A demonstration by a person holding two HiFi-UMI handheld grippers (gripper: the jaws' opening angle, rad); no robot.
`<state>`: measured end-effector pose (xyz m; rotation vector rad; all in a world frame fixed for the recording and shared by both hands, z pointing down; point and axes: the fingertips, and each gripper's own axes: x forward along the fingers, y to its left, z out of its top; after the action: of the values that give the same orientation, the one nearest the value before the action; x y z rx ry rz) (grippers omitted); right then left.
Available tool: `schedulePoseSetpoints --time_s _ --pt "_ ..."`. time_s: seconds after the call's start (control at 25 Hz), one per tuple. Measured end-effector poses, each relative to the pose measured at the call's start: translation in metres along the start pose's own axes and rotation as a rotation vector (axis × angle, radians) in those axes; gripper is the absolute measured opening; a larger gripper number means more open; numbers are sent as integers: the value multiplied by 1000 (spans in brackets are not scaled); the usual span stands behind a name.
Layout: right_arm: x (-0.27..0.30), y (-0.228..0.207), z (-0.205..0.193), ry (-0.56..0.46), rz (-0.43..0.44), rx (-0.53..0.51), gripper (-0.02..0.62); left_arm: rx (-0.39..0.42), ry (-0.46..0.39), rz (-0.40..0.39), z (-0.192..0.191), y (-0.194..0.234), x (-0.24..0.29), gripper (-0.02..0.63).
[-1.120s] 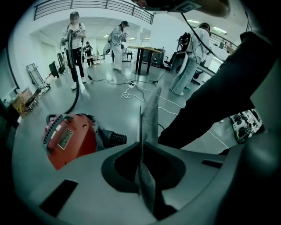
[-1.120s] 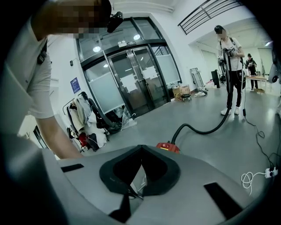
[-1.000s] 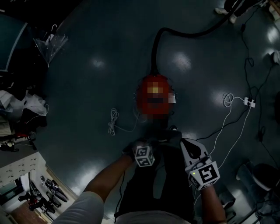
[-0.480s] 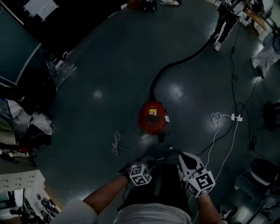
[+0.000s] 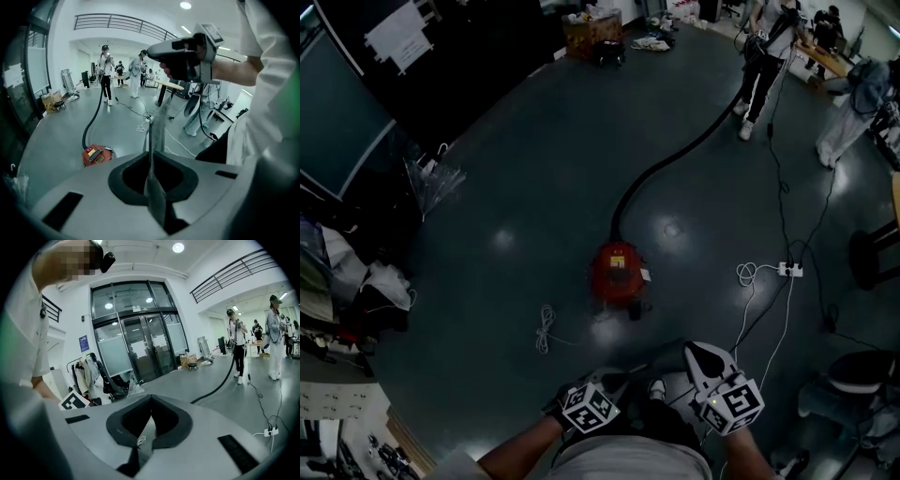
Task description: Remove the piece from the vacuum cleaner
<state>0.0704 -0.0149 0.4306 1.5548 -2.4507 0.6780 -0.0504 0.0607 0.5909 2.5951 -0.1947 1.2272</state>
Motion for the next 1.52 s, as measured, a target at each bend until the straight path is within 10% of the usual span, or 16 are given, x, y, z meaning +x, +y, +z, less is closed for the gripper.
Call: schedulePoseSetpoints --time_s 0.72,1.52 --pt "-162 25 14 -15 125 -178 14 121 -90 30 98 -157 -28 31" --pt "-180 23 15 -6 129 -230 14 185 -75 31 122 -174 -29 31"
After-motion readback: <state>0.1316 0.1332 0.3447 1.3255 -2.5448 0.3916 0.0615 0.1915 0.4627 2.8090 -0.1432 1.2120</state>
